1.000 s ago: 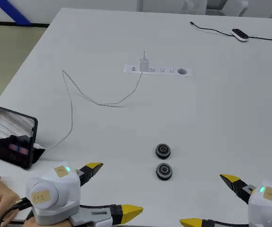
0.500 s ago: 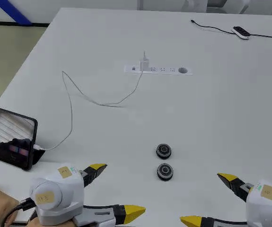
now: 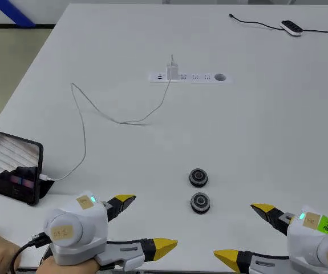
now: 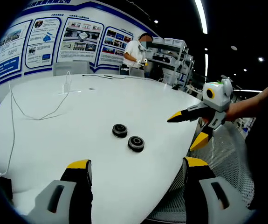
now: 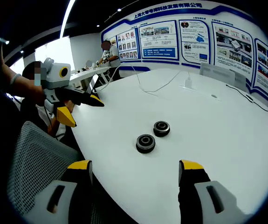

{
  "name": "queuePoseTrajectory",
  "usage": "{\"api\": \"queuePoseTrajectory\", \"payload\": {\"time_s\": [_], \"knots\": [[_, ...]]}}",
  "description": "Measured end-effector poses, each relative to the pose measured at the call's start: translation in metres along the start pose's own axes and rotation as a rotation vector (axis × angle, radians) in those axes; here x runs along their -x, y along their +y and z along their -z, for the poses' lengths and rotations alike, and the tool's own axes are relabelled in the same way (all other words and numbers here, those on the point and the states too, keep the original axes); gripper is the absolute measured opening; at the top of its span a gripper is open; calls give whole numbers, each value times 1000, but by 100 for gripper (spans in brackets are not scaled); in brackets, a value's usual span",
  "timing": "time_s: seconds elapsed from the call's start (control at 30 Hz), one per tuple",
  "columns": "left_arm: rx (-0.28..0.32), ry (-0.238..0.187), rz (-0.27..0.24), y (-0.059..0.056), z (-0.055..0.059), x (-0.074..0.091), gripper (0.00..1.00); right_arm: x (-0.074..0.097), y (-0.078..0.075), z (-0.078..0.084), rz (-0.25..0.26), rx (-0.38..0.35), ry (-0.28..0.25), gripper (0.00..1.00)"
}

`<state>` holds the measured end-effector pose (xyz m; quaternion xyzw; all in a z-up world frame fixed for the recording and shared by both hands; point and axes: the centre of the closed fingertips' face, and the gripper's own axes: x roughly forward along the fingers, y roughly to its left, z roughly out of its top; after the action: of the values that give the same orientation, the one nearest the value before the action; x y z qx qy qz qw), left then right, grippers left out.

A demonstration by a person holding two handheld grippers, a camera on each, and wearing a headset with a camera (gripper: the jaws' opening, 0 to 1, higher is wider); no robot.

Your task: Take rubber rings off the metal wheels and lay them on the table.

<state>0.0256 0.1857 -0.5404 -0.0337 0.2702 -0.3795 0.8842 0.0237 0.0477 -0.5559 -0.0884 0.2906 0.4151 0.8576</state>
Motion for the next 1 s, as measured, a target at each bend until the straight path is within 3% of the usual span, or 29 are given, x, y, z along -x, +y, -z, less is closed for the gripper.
{"api": "queuePoseTrajectory", "payload": {"time_s": [1.0], "knots": [[-106,79,71,-6,-5,-37,54,-24,-6,3,-11,-62,15,47]]}}
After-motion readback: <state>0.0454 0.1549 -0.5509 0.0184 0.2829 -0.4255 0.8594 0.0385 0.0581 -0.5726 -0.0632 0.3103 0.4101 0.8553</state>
